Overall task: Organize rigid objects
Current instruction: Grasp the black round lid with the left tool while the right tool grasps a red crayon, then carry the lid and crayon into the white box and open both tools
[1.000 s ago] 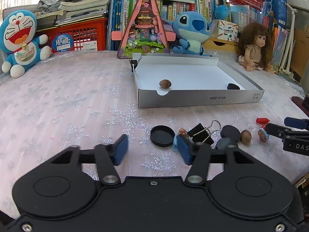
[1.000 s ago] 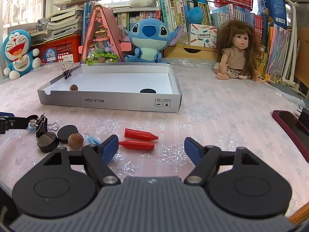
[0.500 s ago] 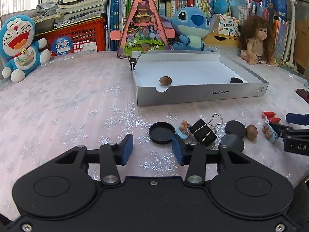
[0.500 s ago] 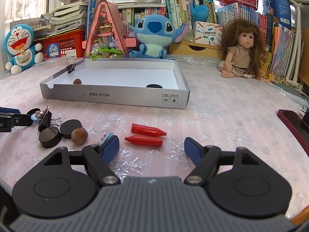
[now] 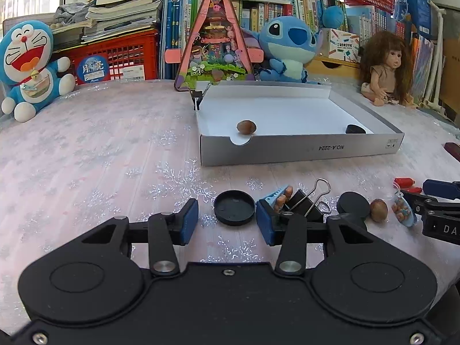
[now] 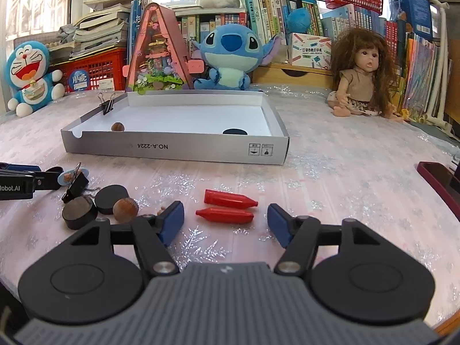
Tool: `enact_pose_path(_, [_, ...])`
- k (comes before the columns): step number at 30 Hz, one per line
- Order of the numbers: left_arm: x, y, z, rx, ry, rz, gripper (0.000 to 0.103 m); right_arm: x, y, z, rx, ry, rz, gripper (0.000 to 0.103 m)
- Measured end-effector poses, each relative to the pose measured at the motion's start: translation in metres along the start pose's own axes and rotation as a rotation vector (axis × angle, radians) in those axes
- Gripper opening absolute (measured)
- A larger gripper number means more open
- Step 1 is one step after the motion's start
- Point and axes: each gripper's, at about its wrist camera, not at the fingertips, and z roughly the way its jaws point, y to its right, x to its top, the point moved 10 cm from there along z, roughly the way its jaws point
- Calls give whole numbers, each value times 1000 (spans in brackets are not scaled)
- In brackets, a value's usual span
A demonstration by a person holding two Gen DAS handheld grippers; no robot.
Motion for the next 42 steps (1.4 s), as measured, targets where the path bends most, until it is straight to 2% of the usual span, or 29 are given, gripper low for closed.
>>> enact_pose_path(3, [0, 0, 1, 0, 4, -2, 41, 0, 0, 0, -4, 3, 4, 70])
enact_pose_path(5, [1, 0, 1, -4, 5, -6, 29, -1, -1, 0, -1, 3, 11, 66])
enact_pose_path(6, [1, 0, 1, -2, 5, -10, 30, -1, -1, 0, 2, 2, 13, 63])
enact_pose_path(8, [1, -1, 1, 1, 1, -13, 29, -1, -3, 0, 5, -1, 19, 50])
enact_pose_path(25, [21, 0, -17, -11, 12, -27, 29, 19, -1, -7, 1, 42, 13, 49])
enact_pose_path(33, [53, 4, -18, -32, 52, -36, 29, 45, 6, 0, -11, 69, 17, 49])
enact_pose_path(42, [89, 13, -2, -47, 75, -43, 29, 74, 13, 18, -7, 82, 43, 49])
